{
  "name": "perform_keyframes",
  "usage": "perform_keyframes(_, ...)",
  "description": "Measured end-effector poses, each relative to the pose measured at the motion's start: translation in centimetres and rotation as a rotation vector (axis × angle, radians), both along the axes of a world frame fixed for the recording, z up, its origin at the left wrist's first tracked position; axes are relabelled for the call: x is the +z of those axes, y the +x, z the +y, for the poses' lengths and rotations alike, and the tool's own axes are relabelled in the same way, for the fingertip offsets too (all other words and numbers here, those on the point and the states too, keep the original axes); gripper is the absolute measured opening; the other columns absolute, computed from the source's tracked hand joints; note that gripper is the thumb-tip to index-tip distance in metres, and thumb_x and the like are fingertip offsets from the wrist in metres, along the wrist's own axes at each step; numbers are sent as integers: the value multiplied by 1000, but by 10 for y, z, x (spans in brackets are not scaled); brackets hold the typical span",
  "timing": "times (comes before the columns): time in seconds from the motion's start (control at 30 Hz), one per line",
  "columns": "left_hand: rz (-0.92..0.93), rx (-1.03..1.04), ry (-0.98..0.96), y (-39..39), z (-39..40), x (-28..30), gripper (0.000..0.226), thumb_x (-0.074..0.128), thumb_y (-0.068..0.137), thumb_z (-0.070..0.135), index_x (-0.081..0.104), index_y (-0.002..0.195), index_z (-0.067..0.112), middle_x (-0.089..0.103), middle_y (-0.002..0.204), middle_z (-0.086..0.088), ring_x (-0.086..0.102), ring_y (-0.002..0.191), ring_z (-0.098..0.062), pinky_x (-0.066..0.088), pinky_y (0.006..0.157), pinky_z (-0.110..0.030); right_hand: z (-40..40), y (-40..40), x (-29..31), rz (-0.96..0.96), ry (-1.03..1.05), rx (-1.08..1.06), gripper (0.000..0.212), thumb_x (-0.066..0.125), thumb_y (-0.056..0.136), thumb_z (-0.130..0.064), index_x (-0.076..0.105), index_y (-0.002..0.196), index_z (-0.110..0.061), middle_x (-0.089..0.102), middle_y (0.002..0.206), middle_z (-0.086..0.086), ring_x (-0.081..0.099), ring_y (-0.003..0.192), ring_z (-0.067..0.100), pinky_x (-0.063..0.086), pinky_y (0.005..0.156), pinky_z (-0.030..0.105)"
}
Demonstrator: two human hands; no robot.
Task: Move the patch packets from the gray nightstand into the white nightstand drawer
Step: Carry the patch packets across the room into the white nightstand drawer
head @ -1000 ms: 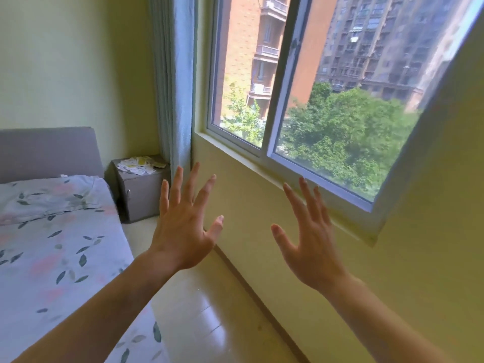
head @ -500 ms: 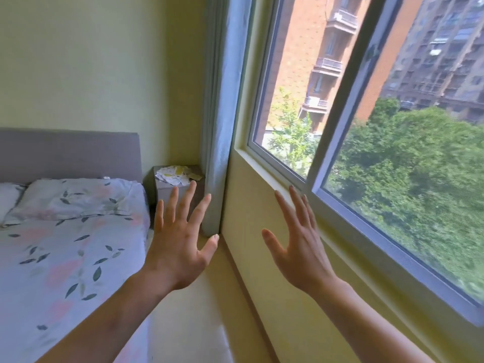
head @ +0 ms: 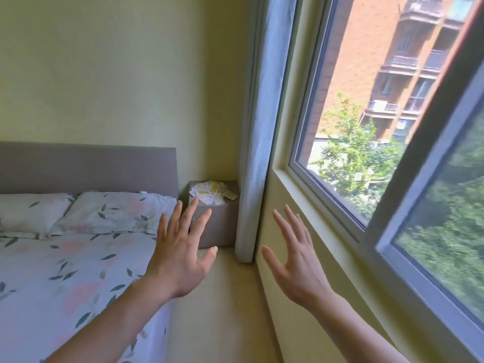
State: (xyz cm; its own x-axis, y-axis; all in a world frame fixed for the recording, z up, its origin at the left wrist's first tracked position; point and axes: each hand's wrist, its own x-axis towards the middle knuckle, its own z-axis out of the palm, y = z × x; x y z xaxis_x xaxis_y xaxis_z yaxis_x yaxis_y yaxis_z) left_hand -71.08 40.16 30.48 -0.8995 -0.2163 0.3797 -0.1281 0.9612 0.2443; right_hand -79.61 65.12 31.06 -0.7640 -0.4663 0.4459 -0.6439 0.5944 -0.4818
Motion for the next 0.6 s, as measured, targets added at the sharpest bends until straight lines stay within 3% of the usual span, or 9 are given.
perform_keyframes(0.43,-78,161,47,-176,-137,-20,87,11,79,71,6,160,39,-23,166,14,-23,153,-17,-6,126,-47,-172,-224,-24,-77,26,213,76,58,97,-46,16,160,-41,1,169,-18,-2,157,7,9,128,32)
perform_keyframes(0.6,-113,147,96,-262,-216,-42,89,14,78,71,13,160,36,-10,169,11,-13,156,-20,1,127,-47,-230,-304,-38,-125,51,182,76,59,97,-44,17,160,-41,3,169,-19,1,157,8,10,128,33)
